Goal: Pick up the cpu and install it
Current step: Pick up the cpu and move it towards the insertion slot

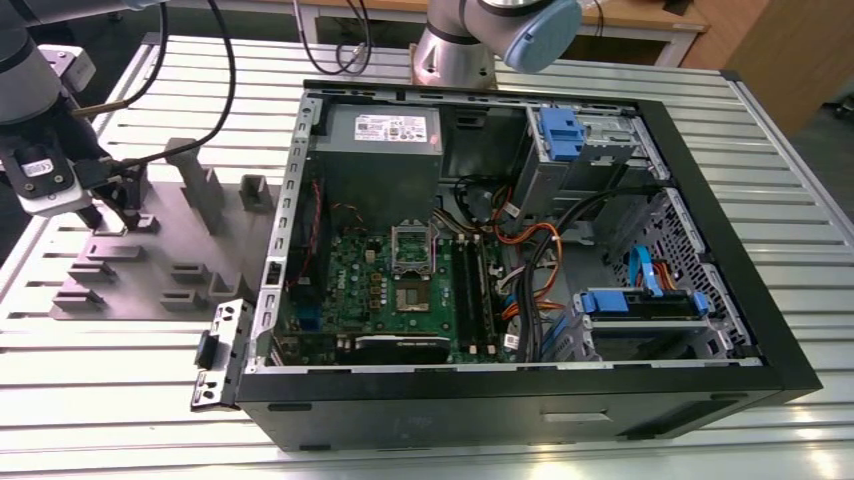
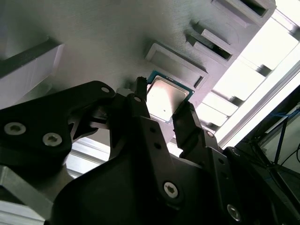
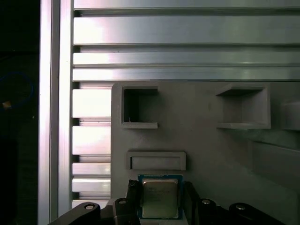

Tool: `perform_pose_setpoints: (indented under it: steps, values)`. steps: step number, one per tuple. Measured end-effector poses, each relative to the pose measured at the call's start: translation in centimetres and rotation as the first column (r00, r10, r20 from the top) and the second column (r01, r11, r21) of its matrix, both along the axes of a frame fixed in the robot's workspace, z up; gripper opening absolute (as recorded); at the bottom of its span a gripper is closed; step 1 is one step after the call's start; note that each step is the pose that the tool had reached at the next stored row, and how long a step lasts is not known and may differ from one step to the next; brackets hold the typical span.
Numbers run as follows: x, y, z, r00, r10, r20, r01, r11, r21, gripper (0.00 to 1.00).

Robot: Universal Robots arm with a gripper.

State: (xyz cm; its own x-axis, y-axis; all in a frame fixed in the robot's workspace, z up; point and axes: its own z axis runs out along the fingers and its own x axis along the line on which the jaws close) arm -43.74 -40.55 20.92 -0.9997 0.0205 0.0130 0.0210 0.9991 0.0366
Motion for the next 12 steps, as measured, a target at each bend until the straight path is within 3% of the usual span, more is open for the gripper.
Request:
perform_pose_setpoints:
  steps: [12]
  values:
    - [0.00,0.00,0.12,1.0000,0.000,-0.0001,0.000,1.0000,0.0000,0.47]
